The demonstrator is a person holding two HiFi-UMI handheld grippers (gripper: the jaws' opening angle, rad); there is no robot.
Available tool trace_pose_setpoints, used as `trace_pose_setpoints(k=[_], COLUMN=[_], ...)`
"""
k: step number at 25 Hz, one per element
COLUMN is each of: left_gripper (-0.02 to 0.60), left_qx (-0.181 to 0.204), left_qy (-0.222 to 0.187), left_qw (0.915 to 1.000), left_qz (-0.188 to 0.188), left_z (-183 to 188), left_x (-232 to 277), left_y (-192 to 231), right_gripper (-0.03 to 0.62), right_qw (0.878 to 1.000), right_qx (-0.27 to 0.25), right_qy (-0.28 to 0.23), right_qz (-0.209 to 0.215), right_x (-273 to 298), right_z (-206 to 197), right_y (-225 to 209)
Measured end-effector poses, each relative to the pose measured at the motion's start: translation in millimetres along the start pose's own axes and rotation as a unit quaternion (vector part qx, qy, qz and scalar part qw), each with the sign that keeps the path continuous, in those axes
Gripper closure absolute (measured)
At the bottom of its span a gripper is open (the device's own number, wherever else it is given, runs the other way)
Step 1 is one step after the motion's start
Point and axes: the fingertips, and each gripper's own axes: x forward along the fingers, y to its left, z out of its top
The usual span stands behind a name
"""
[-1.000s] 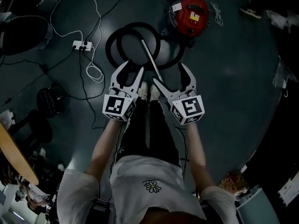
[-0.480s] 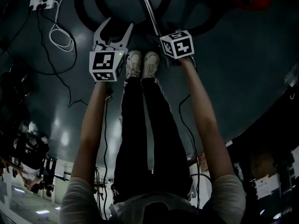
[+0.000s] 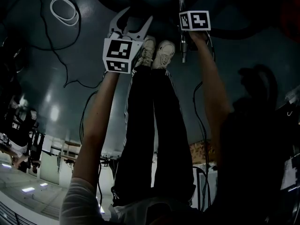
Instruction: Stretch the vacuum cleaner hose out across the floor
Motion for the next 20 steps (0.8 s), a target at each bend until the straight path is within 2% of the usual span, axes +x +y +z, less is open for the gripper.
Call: trace_pose_setpoints(k=[4, 6, 7, 8, 9, 11, 13, 17, 18, 20], left_gripper=[0.344, 0.344, 0.344, 0.344, 0.344, 0.344, 0.344, 0.344, 0.344, 0.344], left_qx=[-0.014, -0.020, -0.022, -0.023, -0.024, -0.030, -0.042, -0.053, -0.053, -0.056], left_qy=[-0.011, -0.015, -0.017, -0.017, -0.017, -0.020, -0.022, -0.023, -0.023, -0.014], left_qw=[0.9998, 0.9995, 0.9994, 0.9993, 0.9992, 0.9991, 0.9984, 0.9976, 0.9977, 0.9977], left_qz=[0.010, 0.017, 0.021, 0.024, 0.025, 0.025, 0.030, 0.038, 0.036, 0.035], left_z=[6.7, 11.6, 14.3, 16.7, 18.4, 22.2, 25.0, 30.3, 32.4, 30.1], left_x=[3.7, 6.0, 6.5, 6.5, 6.3, 6.0, 5.7, 2.2, -0.5, -11.1], left_y=[13.9, 23.0, 26.7, 29.3, 30.2, 29.9, 31.0, 26.0, 24.5, 21.7], right_gripper=[0.141, 0.154, 0.259, 0.329, 0.361, 0.384, 0.385, 0.384, 0.385, 0.406], right_qw=[0.998, 0.995, 0.993, 0.990, 0.987, 0.983, 0.983, 0.970, 0.970, 0.979], right_qx=[0.007, -0.006, -0.021, -0.040, -0.061, -0.084, -0.091, -0.104, -0.098, -0.068], right_qy=[0.057, 0.091, 0.106, 0.114, 0.115, 0.113, 0.125, 0.204, 0.210, 0.188], right_qz=[-0.017, -0.038, -0.056, -0.076, -0.095, -0.115, -0.102, -0.078, -0.068, -0.049], right_x=[17.4, 21.5, 21.3, 19.8, 17.8, 18.3, 27.0, 31.8, 31.7, 25.7], right_z=[-16.7, -28.2, -33.1, -36.0, -36.3, -34.7, -36.2, -40.8, -38.4, -31.4], right_y=[-5.9, -9.5, -11.8, -14.5, -17.6, -21.1, -19.1, -24.2, -21.9, -12.1])
